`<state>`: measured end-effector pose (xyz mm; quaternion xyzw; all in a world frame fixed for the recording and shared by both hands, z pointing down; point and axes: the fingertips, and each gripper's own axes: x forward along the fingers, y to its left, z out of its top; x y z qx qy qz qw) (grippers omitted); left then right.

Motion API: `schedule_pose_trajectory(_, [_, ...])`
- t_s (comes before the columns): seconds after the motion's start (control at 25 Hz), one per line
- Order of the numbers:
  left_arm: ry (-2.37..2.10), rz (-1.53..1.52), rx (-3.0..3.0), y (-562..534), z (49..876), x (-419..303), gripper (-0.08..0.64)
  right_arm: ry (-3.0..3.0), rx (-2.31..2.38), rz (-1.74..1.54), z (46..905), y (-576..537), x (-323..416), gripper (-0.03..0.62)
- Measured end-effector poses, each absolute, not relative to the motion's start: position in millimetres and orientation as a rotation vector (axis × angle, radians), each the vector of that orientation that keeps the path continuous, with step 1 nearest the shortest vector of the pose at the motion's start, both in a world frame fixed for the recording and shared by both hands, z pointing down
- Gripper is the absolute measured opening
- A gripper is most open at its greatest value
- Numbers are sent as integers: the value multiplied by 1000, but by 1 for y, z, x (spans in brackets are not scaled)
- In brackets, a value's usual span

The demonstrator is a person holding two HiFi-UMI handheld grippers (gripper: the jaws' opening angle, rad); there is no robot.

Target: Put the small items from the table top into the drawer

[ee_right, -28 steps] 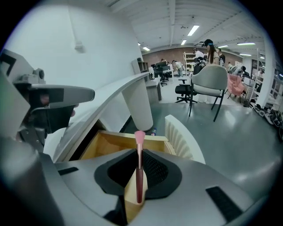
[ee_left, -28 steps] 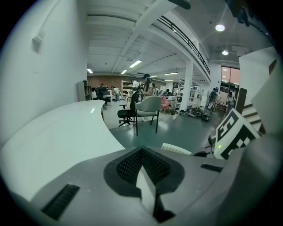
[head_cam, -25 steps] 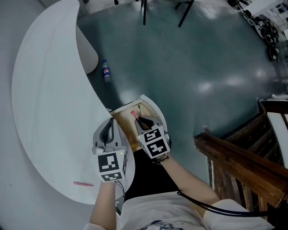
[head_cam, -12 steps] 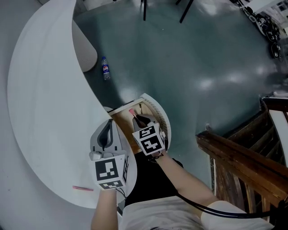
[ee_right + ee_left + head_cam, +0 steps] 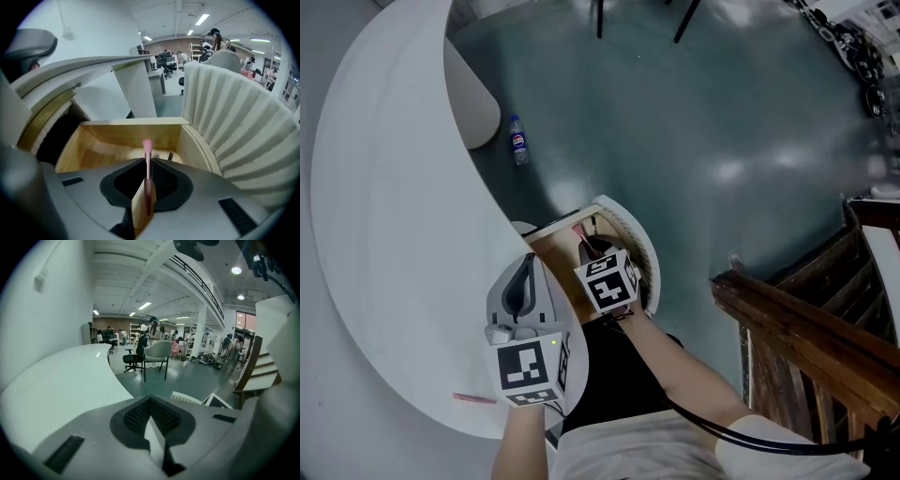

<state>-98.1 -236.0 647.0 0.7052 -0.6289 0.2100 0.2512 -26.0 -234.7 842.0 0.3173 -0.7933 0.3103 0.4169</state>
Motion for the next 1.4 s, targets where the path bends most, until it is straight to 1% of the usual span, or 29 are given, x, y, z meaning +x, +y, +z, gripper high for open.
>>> schedule_pose_trajectory(0.48, [-1708, 585, 1927, -235, 648, -97, 23, -1936, 783, 773, 873, -234, -24, 60])
schedule_pose_trajectory(1.04, [-1714, 597, 1925, -235, 649, -96, 23, -1872, 782, 735, 889, -239, -27, 60])
schedule_pose_trajectory(1.4, [-1715, 623, 1929, -234, 650, -95, 23, -1871, 775, 768, 893, -236, -28, 61])
